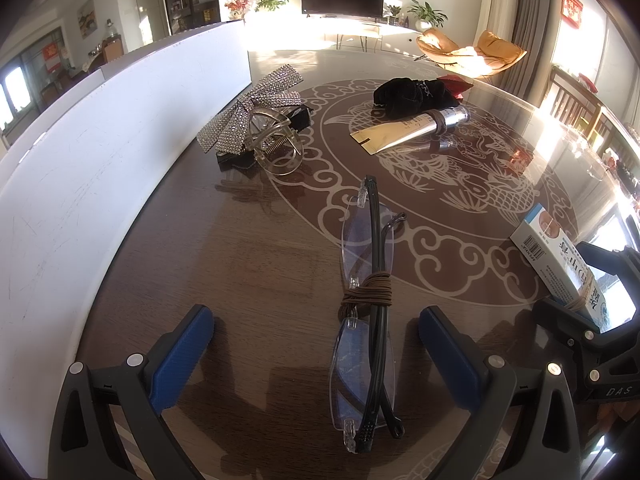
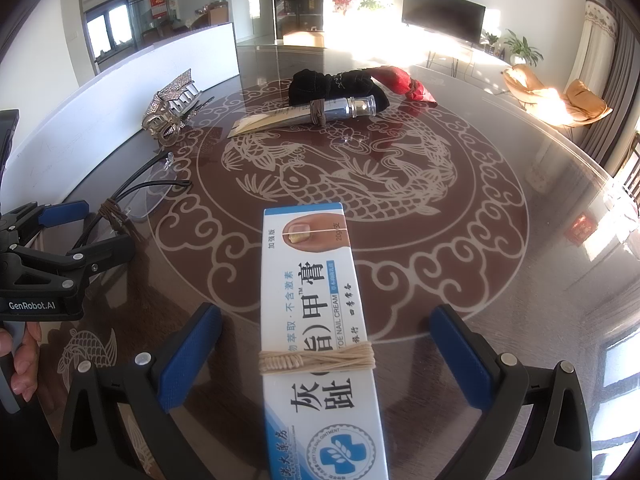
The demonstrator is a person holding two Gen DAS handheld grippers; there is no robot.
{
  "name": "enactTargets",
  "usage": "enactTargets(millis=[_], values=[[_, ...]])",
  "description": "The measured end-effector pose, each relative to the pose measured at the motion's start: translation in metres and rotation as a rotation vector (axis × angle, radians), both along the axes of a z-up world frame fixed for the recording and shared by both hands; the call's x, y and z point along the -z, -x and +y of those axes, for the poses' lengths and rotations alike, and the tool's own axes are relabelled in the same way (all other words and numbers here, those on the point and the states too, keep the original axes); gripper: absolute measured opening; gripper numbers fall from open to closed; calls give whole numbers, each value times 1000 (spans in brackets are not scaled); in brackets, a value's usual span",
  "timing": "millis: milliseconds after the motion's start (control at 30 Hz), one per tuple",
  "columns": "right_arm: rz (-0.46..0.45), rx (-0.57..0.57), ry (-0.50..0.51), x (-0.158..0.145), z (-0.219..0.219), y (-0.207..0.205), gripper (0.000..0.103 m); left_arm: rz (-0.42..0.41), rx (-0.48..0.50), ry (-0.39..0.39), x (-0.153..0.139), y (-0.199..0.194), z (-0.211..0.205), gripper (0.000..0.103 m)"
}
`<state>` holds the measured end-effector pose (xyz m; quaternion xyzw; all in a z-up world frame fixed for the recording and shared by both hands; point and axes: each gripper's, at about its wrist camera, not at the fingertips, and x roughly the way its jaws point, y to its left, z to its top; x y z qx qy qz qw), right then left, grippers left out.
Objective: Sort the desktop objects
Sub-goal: 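Lift the glasses in the left tool and the medicine box in the right tool, then carry the glasses and medicine box in both tools over the cardboard bin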
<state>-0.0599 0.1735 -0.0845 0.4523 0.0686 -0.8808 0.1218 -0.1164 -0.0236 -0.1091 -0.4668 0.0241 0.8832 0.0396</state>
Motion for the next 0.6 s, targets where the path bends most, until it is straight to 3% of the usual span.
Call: enactTargets(millis=[167,200,233,267,300,333,400,500,600], values=[[-41,-46,-10,-2,1,4,103,1,22,-17,-1,-2,1,103],[-68,-61,-17,-3,1,6,103,16,36,-25,-2,-4,2,94],[-88,-72,-26,-3,1,7,101,42,44,-19,-5,-7,3,68],[-92,-77,-28,-5,2,7,86,60,51,-13,-7,-10,4,57],[-81,-81,-25,-9,3,6,71,70,64,-22,-8,-12,5,30],[-77,-79,-22,-14,4,5,44,65,78,-43,-10,-13,4,11],[-110,-55,-5,-18,7,4,42,60,106,-165,-16,-16,-3,11],[-87,-51,16,-28,11,-7,42,143,136,-288,-37,-32,-16,11],[-56,-48,65,-40,13,-23,42,175,125,-397,-48,-45,-31,11]])
